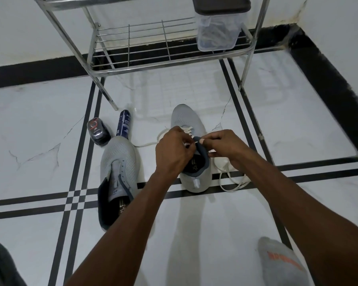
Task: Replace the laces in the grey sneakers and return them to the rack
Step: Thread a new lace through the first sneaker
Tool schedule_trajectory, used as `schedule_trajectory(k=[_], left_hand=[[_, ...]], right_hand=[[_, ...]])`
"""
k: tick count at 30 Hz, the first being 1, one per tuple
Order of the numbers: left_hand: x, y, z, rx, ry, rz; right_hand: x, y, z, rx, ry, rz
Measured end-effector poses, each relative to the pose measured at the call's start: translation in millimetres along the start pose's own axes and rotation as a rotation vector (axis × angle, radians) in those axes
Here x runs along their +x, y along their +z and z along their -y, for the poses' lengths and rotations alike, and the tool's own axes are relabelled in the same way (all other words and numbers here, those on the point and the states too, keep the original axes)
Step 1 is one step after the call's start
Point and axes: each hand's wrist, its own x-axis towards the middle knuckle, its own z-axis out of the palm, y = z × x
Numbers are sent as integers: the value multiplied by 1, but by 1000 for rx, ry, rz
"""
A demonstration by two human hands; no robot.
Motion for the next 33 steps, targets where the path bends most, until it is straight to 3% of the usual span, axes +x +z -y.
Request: schedule_trajectory(k=[17, 23, 29, 33], left_hand=[[-1, 10, 2, 57, 29, -84], [-2, 13, 4, -46, -21, -83], [-18, 16, -2, -73, -70, -283], [-27, 24, -3, 99, -56, -77]], right_hand=[[-1, -4, 3, -63, -83, 74], [0, -1, 3, 168, 60, 56], [9, 9, 16, -5, 81, 106], [6, 5, 22, -140, 6, 153]])
